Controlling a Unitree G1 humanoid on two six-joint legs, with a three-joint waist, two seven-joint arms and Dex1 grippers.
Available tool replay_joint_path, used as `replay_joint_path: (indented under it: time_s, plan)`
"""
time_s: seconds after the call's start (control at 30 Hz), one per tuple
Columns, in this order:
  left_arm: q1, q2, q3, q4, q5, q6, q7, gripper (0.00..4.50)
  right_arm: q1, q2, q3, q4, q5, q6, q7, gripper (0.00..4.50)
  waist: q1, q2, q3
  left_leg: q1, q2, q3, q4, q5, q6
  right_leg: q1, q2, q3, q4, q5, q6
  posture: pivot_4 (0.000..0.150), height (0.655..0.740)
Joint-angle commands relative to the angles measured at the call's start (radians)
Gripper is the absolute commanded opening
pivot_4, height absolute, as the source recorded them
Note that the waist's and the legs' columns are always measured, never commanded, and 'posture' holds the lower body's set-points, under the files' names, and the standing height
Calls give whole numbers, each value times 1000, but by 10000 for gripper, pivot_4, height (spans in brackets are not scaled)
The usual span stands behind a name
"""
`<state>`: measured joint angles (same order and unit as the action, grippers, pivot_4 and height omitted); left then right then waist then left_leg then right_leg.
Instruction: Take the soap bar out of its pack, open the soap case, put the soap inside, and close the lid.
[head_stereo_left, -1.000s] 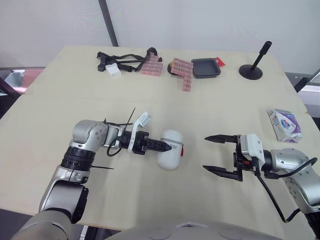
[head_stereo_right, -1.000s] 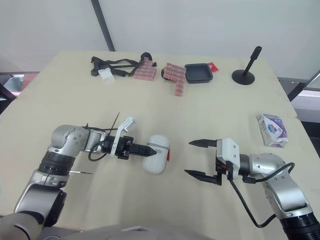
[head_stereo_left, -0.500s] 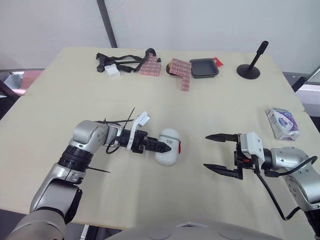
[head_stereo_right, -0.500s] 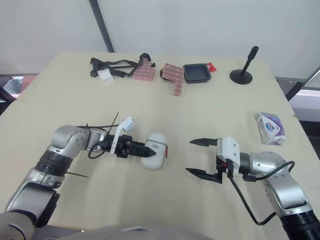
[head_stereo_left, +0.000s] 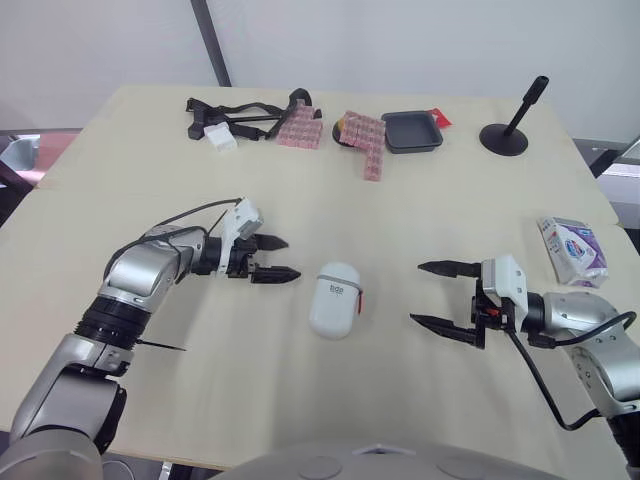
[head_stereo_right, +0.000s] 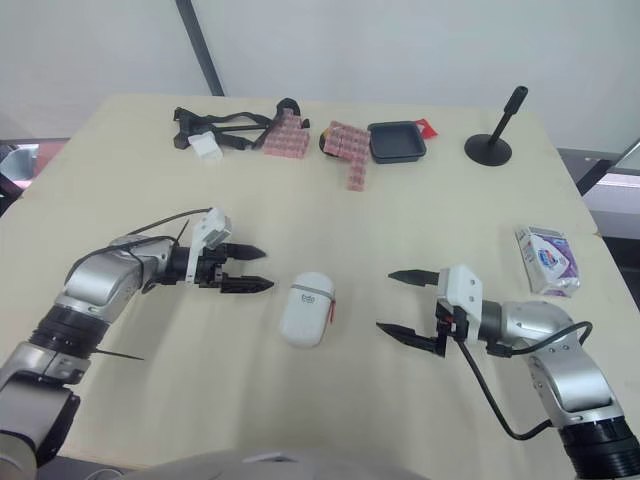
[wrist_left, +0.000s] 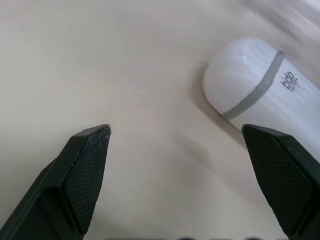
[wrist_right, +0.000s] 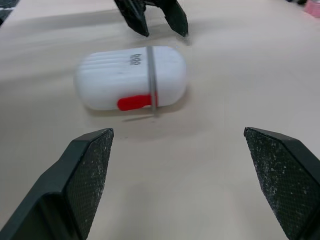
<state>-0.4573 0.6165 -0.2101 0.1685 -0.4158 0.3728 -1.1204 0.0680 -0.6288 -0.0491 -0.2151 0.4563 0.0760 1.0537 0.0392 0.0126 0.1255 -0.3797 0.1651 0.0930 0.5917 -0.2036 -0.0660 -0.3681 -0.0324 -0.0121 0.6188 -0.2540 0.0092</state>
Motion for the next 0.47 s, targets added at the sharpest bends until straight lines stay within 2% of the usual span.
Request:
replay_joint_path:
  time_s: [0.03,0.27,0.47]
  plan:
    - [42,-20,56,5,53,-172,30,44801,-6,36,-42,-2,18,9,-72,45000,1,0,0,-1,0,0,0,0,-1,0,0,0,0,0,0,1500,7400]
    - [155,-92,114,-47,70,-221,154,44801,15,91,-42,31,-19,-34,-137,45000,1,-1,0,3,1,0,0,1,-4,3,0,0,2,0,0,1500,7400]
    - [196,-151,100,-47,170,-287,272,44801,37,120,-33,85,-74,-104,-161,45000,2,-1,1,3,1,0,1,-1,0,5,0,0,3,0,0,1500,7400]
